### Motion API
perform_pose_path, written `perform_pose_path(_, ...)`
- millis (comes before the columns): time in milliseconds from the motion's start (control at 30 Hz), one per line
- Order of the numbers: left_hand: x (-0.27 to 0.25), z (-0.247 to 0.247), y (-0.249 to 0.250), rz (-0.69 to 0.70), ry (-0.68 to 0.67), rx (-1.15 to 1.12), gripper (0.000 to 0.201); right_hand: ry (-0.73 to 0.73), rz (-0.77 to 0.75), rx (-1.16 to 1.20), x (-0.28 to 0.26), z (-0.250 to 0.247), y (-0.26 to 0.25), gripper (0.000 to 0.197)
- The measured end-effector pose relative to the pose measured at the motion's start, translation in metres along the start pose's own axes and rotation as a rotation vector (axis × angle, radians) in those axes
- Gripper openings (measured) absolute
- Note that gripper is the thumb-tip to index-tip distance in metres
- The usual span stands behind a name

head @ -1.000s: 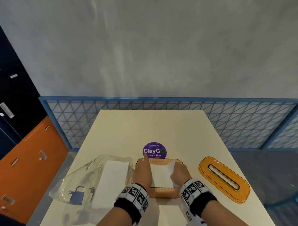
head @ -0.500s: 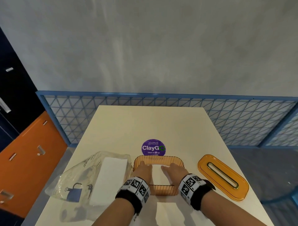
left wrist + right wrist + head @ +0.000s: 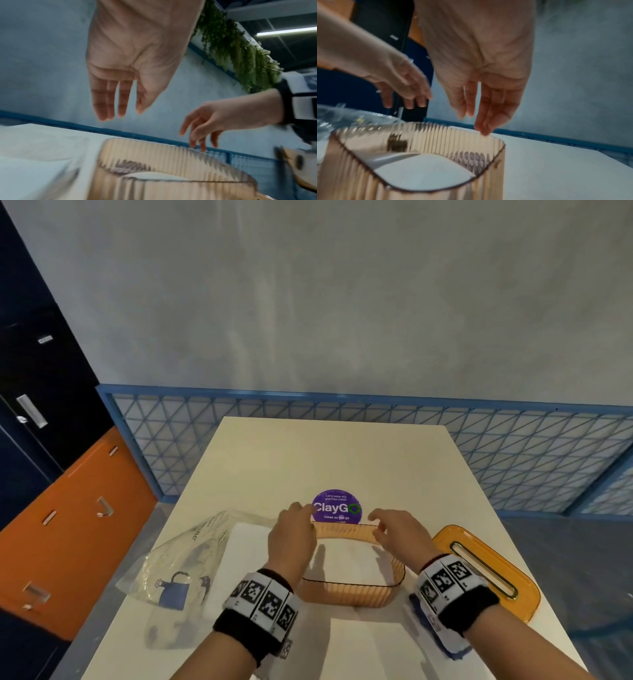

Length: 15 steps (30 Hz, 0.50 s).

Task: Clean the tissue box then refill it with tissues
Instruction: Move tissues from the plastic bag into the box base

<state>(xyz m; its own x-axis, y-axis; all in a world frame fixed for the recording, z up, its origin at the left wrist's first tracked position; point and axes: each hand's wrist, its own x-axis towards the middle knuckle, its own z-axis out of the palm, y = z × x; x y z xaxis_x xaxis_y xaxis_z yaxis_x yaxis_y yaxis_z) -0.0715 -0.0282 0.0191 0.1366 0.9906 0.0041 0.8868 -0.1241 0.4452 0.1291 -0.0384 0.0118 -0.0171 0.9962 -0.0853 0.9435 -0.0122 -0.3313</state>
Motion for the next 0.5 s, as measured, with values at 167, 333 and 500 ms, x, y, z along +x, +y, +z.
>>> perform_pose_path(167,-0.017,0.002,-0.06,-0.38,-0.043,0.008,0.04,0.045,0.253,0.12,-0.011,0.014,0.03,0.041)
perform_pose_path(333,-0.025,0.03,-0.075,-0.439,-0.138,0.166,0.058,-0.13,0.396,0.336,-0.013,0.04,0.031,0.045)
perform_pose_path(500,-0.017,0.038,-0.075,-0.471,-0.129,0.205,0.053,-0.053,0.441,0.345,-0.014,0.049,0.029,0.045)
